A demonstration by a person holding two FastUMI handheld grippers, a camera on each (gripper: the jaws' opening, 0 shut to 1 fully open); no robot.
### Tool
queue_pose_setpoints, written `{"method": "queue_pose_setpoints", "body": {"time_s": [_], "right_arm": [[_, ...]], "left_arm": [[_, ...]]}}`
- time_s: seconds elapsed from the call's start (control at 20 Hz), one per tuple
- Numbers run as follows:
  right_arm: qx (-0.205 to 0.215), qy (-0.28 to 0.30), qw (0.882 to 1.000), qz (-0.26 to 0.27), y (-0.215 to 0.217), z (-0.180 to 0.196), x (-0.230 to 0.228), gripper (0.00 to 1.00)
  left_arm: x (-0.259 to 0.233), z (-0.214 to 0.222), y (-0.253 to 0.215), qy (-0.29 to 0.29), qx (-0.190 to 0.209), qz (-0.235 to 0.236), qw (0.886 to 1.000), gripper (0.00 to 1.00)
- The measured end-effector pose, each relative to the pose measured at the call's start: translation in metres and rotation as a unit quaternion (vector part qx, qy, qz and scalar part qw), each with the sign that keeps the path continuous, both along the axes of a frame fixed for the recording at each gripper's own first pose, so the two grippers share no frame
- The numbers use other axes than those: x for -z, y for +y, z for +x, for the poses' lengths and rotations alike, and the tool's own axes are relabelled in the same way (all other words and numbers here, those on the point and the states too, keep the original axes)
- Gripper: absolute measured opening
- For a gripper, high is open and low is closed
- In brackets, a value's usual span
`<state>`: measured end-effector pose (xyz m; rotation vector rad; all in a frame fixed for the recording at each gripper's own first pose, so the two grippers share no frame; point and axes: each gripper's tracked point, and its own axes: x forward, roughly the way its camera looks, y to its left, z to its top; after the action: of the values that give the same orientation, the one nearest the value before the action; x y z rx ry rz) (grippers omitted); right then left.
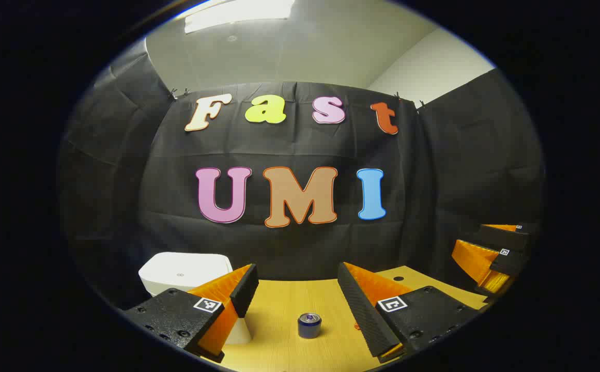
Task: Press the lid of the desktop garbage bin to open it, pick up the crumpled paper on the desktop and throw it into the bin, then pick up the pop can on the desktop and drop it into the bin, and finally close the garbage bin lid.
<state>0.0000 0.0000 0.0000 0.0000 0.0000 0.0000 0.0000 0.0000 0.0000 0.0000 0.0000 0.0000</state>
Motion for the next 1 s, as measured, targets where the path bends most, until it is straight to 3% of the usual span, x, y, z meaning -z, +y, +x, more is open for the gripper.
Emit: {"method": "queue_pose_setpoints", "body": {"time_s": [0.4,0.45,0.55,0.75,0.8,1.0], "right_arm": [[-0.005,0.0,1.0,-0.002,0.008,0.002,0.001,0.96],[-0.007,0.0,1.0,-0.004,0.01,0.002,0.001,1.0],[-0.011,0.001,1.0,-0.008,0.014,0.001,0.002,0.96],[-0.016,0.003,1.0,-0.014,0.017,-0.001,0.004,0.96],[-0.016,0.002,1.0,-0.013,0.016,-0.001,0.004,1.0],[-0.023,0.005,1.0,-0.006,0.021,0.002,0.005,0.96]], "left_arm": [[0.001,-0.003,0.012,0.002,-0.018,-0.004,1.0,0.93],[0.002,-0.003,0.012,0.004,-0.018,-0.006,1.0,0.93],[0.002,-0.005,0.014,0.005,-0.019,-0.007,1.0,0.93],[0.001,-0.005,0.017,0.006,-0.023,-0.004,1.0,0.93],[0.002,-0.005,0.016,0.008,-0.024,-0.003,1.0,0.93],[0.002,-0.006,0.019,0.011,-0.027,-0.002,1.0,0.94]]}}
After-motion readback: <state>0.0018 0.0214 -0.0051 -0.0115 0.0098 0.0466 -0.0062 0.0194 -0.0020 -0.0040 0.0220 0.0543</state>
